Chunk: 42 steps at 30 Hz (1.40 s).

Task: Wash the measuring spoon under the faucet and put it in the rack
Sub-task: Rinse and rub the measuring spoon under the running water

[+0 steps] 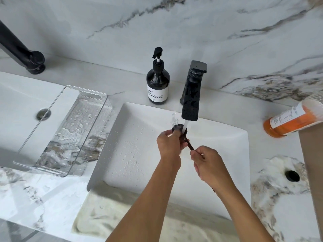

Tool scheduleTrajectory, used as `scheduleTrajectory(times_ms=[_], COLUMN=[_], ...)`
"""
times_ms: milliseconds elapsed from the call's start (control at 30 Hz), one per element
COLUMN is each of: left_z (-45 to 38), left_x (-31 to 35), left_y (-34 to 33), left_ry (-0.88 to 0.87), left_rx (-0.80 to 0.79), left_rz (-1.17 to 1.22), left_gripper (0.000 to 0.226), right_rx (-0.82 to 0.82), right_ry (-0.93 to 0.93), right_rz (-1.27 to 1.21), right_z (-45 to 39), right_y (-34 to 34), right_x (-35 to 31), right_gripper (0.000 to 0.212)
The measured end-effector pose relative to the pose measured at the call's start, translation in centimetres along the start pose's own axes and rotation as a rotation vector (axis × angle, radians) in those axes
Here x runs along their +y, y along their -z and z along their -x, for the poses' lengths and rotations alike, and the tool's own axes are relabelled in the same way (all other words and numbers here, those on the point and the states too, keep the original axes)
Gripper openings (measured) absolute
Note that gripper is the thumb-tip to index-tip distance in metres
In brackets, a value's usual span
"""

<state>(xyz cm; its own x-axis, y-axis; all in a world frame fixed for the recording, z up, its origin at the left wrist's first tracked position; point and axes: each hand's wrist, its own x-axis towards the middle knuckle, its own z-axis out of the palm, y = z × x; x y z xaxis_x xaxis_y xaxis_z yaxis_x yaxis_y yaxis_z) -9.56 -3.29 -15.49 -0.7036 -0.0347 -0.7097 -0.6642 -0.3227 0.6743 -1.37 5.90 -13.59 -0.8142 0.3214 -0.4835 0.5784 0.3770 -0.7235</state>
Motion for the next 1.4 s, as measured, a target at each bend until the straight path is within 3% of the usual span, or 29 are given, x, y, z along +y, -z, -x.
scheduleTrajectory(times_ms=[100,267,400,533,700,833,1033,1200,1333,1400], left_z=[-0.7,-0.4,-0.2,-0.7,-1.4,-1.3,-2.0,-1.6,-2.0,-2.4], left_x=[0.2,0.1,0.3,0.2,0.5,0.1,0.8,0.6,1.2,1.5], left_y=[0.3,0.3,0.5,0.8,1.3,1.4,1.5,1.7,1.9,1.8], left_ry=[-0.088,-0.121,-0.162,-0.209,-0.257,-0.274,-0.235,-0.247,-0.247,-0.243], left_rx=[-0.017,-0.2,-0.252,-0.133,-0.098,-0.147,-0.097,-0.169,-0.14,-0.094], left_rz=[-0.153,-0.241,-0.222,-0.3,-0.358,-0.404,-0.396,-0.385,-0.334,-0.292], left_gripper=[0.007,0.017,0.02,0.028,0.022,0.023,0.022,0.023,0.023,0.02], right_rx=[-0.023,0.062,0.158,0.13,0.09,0.18,0.022,0.1,-0.06,-0.079], right_ry=[-0.045,-0.049,-0.035,0.016,0.02,-0.01,-0.034,0.017,0.023,-0.03], right_rz=[-0.092,-0.255,0.024,0.272,0.105,0.117,-0.081,-0.081,-0.237,-0.265], right_z=[-0.2,-2.8,-4.7,-5.4,-5.5,-5.9,-5.9,-5.8,-4.7,-4.2], right_y=[-0.4,-1.1,-1.4,-2.0,-2.9,-2.8,-2.8,-1.9,-1.3,-1.3], right_x=[-0.1,-2.6,-4.0,-4.4,-3.8,-3.5,-3.5,-3.7,-3.5,-3.2], right_gripper=[0.027,0.02,0.028,0.022,0.016,0.031,0.015,0.044,0.026,0.028])
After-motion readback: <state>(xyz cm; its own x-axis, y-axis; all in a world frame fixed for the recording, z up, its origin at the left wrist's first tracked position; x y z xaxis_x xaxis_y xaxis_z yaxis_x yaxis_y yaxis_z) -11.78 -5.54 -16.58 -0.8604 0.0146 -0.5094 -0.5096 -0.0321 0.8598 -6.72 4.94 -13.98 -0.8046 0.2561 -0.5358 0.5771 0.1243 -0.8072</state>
